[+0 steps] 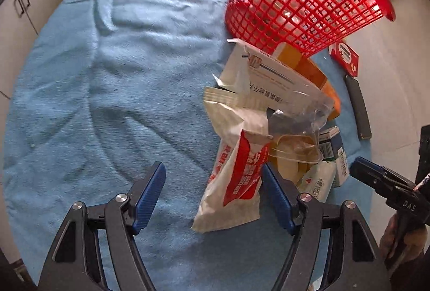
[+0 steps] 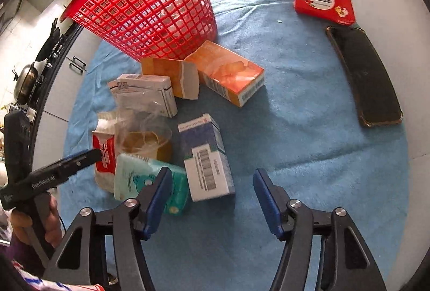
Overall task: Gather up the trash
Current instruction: 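Grasp the white-red paper bag with the left while the right grasps the blue-white medicine box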
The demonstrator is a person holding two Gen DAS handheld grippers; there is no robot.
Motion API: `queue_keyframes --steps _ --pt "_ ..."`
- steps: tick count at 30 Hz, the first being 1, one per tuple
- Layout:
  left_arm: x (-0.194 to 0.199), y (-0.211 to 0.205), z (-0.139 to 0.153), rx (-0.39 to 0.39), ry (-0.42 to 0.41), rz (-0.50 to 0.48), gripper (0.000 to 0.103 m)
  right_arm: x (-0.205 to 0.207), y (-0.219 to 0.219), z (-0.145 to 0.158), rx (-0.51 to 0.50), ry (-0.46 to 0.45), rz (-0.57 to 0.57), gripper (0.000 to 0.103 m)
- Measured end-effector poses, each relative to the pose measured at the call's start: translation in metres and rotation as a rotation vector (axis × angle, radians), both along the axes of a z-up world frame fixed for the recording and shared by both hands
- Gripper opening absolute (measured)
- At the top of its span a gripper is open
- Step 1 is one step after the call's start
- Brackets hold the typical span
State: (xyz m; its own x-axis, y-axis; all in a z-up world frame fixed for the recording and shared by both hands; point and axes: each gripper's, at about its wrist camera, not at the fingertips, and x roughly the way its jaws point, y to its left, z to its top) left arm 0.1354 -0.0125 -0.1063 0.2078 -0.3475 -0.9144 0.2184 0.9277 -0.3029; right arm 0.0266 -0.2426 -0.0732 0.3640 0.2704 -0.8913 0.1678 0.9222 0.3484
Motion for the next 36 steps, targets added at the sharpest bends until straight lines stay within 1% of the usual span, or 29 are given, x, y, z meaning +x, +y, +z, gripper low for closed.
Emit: queue_keyframes --steps 4,6,7,8,9,14,16,17,18,20,23,25,30,34,36 --pt "0.007 -0.002 -0.008 -0.028 0.032 -0.013 0.072 0.014 0.010 -0.006 -0.019 0.017 0.028 0.066" --pt "0.008 -0.003 -0.011 -0.038 0.041 -0.023 0.064 0.020 0.014 -0.010 -0.036 0.029 0.040 0.065" --pt "0.009 -0.003 -0.013 -0.046 0.050 -0.030 0.063 0.024 0.016 -0.012 -0.048 0.037 0.046 0.062" --pt "0.010 -0.004 -0.015 -0.063 0.063 -0.038 0.058 0.027 0.018 -0.015 -0.060 0.048 0.050 0.060" --pt "0.010 -0.004 -0.016 -0.073 0.072 -0.041 0.055 0.030 0.018 -0.016 -0.066 0.055 0.050 0.059" --pt "0.012 -0.002 -0.017 -0.100 0.092 -0.038 0.055 0.041 0.022 -0.023 -0.076 0.076 0.056 0.058" --pt "0.014 -0.002 -0.018 -0.116 0.100 -0.034 0.050 0.045 0.024 -0.026 -0.086 0.087 0.062 0.054" --pt "0.013 -0.002 -0.017 -0.129 0.106 -0.038 0.042 0.047 0.026 -0.027 -0.089 0.091 0.064 0.051" --pt "0.012 -0.002 -0.016 -0.134 0.109 -0.040 0.037 0.048 0.027 -0.028 -0.094 0.095 0.066 0.050" --pt "0.011 -0.006 -0.011 -0.124 0.094 -0.045 0.030 0.050 0.029 -0.029 -0.096 0.100 0.071 0.045" --pt "0.009 -0.010 -0.004 -0.106 0.075 -0.033 0.024 0.048 0.030 -0.030 -0.100 0.099 0.081 0.042" --pt "0.008 -0.012 0.002 -0.106 0.069 -0.014 0.023 0.047 0.031 -0.029 -0.104 0.094 0.084 0.041" --pt "0.000 -0.004 0.018 -0.135 0.047 0.020 0.019 0.045 0.029 -0.027 -0.088 0.075 0.075 0.041" --pt "-0.007 0.004 0.032 -0.164 0.020 0.046 0.016 0.036 0.020 -0.019 -0.067 0.052 0.065 0.041" --pt "-0.013 0.007 0.042 -0.179 -0.006 0.053 0.015 0.031 0.015 -0.015 -0.058 0.038 0.059 0.041"
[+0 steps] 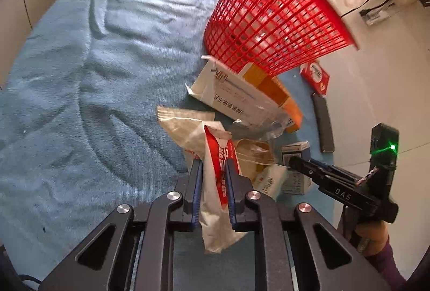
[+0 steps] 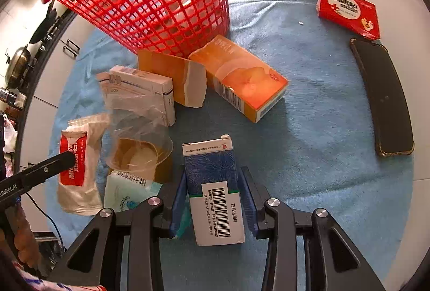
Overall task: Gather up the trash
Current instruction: 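Grasp the white-red paper bag with the left while the right grasps the blue-white medicine box, then carry the paper bag and box over the red basket and release both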
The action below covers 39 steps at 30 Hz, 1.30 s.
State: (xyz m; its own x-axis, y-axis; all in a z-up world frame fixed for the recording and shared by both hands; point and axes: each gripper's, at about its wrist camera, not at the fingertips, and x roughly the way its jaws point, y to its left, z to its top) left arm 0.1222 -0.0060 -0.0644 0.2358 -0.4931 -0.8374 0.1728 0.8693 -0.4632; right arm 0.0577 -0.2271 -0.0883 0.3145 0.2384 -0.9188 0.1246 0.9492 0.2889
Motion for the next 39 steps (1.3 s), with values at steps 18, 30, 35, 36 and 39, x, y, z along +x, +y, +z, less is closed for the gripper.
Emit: queue_keyframes --steps 18,30,35,36,39 --pt "-0.058 -0.001 0.098 -0.208 -0.202 -0.150 0.015 -0.046 -0.028 0.052 0.116 -0.133 -0.010 0.040" --pt "-0.080 -0.028 0.144 -0.369 -0.263 -0.270 0.015 -0.066 -0.045 0.082 0.197 -0.216 -0.005 0.040" --pt "-0.081 -0.031 0.151 -0.431 -0.257 -0.256 0.015 -0.075 -0.058 0.087 0.245 -0.240 -0.021 0.040" --pt "-0.082 -0.032 0.152 -0.431 -0.260 -0.256 0.015 -0.077 -0.061 0.088 0.249 -0.245 -0.024 0.040" --pt "-0.087 -0.037 0.159 -0.419 -0.284 -0.268 0.015 -0.084 -0.069 0.092 0.258 -0.261 -0.035 0.040"
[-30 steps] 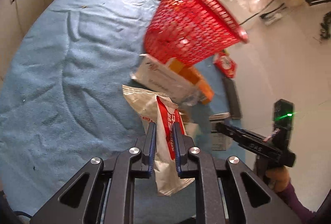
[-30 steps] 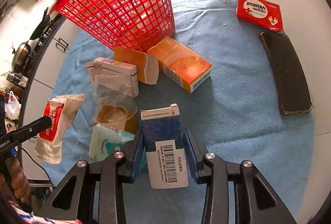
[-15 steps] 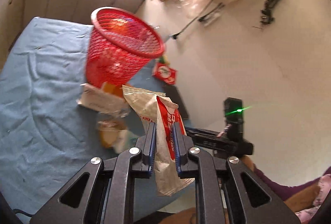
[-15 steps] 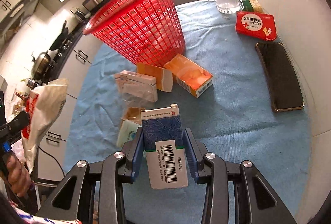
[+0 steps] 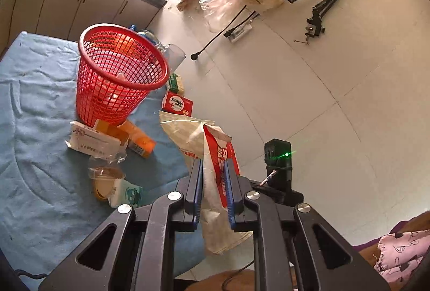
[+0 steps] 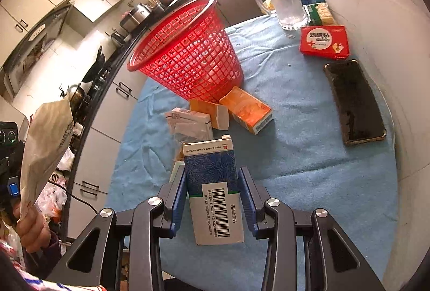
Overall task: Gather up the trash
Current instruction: 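Carry the paper bag and box over the red basket and release both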
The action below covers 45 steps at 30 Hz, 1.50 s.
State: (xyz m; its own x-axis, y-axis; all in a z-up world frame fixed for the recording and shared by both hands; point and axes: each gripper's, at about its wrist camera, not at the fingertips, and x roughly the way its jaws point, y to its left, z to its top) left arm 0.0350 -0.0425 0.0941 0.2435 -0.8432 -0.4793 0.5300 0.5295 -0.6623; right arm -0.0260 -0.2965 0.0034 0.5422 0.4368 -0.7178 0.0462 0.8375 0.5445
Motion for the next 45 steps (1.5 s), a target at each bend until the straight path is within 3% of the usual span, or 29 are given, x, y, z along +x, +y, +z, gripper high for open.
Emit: queue_keyframes --steps 10,16,25,36,45 --pt "-0.006 -0.001 0.014 0.005 -0.043 0.014 0.015 -0.007 -0.020 0.012 0.032 -0.043 -0.026 0.040" --pt "0.004 0.010 0.016 0.012 -0.047 0.052 0.015 0.000 -0.012 0.021 0.038 -0.066 -0.001 0.041" --pt "0.028 0.023 0.019 -0.034 -0.046 0.030 0.015 0.018 0.009 0.039 0.026 -0.102 0.023 0.041" --pt "0.108 0.020 0.029 0.039 -0.057 0.050 0.015 0.071 0.030 0.067 0.018 -0.150 0.006 0.041" --pt "0.196 -0.014 0.039 0.138 -0.103 0.093 0.015 0.151 0.040 0.100 -0.040 -0.226 -0.038 0.041"
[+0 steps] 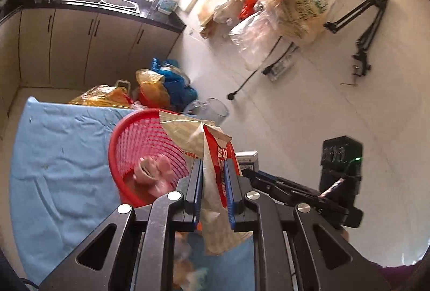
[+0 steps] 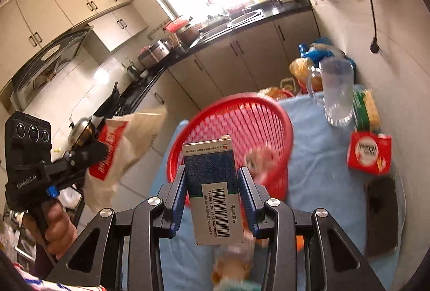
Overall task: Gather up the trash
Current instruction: 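Carry the paper bag and box over the red basket and release both, then grasp the white medicine box beside the basket with the left tool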
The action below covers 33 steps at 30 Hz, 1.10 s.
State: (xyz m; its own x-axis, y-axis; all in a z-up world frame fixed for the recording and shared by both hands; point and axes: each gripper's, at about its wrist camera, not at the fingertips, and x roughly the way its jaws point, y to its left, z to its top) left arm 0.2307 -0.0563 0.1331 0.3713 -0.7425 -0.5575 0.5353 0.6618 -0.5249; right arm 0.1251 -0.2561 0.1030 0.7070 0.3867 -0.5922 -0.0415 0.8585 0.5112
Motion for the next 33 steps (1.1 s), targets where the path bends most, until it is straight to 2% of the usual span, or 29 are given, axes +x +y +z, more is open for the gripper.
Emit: queue_keyframes --steps 4,10,13,15,17,22,24,28,31,33 --pt "0.035 -0.017 -0.019 0.067 0.028 0.016 0.015 0.039 0.004 -0.009 -0.038 0.023 -0.023 0.041" --pt "0.064 -0.030 -0.043 0.121 0.053 0.036 0.015 0.066 0.002 -0.033 -0.044 0.077 -0.043 0.041" --pt "0.072 -0.028 -0.053 0.110 0.095 0.056 0.015 0.073 0.001 -0.042 -0.058 0.095 -0.050 0.043" --pt "0.073 -0.024 -0.055 0.087 0.113 0.050 0.019 0.075 0.000 -0.045 -0.067 0.105 -0.062 0.044" --pt "0.070 -0.022 -0.056 0.083 0.112 0.054 0.024 0.074 -0.003 -0.047 -0.071 0.102 -0.068 0.046" --pt "0.056 -0.006 -0.050 0.056 0.114 0.074 0.026 0.061 -0.008 -0.039 -0.080 0.074 -0.091 0.051" --pt "0.048 0.004 -0.045 0.043 0.108 0.089 0.034 0.052 -0.010 -0.036 -0.071 0.063 -0.099 0.055" --pt "0.026 0.031 -0.037 0.014 0.087 0.138 0.041 0.026 -0.014 -0.030 -0.061 0.039 -0.108 0.061" --pt "0.011 0.054 -0.038 0.016 0.086 0.202 0.050 0.009 -0.017 -0.032 -0.057 0.045 -0.110 0.064" --pt "0.004 0.067 -0.043 0.027 0.093 0.247 0.058 -0.003 -0.021 -0.036 -0.057 0.060 -0.112 0.068"
